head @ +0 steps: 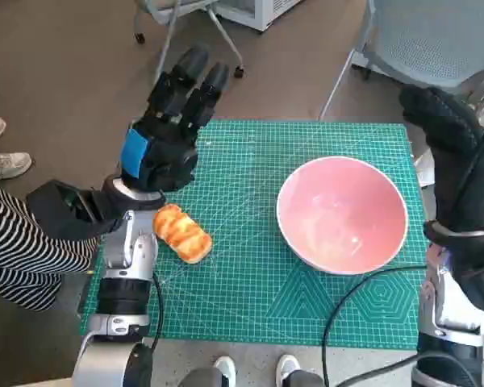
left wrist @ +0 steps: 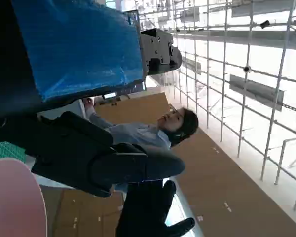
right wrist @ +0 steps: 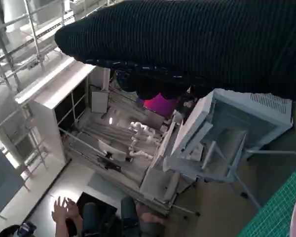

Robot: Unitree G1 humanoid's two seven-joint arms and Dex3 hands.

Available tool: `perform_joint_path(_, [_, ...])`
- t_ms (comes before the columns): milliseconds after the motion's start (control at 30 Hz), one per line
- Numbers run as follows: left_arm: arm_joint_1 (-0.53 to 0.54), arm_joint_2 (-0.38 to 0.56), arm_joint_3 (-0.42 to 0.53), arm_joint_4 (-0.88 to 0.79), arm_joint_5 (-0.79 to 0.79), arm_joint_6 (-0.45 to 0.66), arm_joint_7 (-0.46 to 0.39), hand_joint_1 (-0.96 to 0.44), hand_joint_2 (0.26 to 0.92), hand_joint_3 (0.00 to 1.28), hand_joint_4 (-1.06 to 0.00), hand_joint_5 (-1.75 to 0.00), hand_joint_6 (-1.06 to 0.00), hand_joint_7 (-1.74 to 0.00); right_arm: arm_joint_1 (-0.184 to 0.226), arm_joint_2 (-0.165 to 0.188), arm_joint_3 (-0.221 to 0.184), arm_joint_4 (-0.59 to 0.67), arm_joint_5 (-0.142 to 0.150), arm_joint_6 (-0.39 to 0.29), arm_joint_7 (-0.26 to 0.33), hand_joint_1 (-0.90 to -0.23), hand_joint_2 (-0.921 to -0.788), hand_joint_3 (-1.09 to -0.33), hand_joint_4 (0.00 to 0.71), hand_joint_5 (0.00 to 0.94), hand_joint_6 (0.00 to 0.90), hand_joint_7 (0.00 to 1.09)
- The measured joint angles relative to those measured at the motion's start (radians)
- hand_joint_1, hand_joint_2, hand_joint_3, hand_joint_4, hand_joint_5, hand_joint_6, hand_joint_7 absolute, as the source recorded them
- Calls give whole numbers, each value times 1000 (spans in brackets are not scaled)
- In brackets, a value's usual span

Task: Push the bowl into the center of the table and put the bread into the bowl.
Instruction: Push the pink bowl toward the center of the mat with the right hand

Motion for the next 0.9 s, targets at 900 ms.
perform_joint_path(900, [-4,2,-14,-4,8,4,18,-740,921,412,-67,-18,1,-301,12,-13,-25,14,8,-12,13,-701,-921,-766,143,3,32,505])
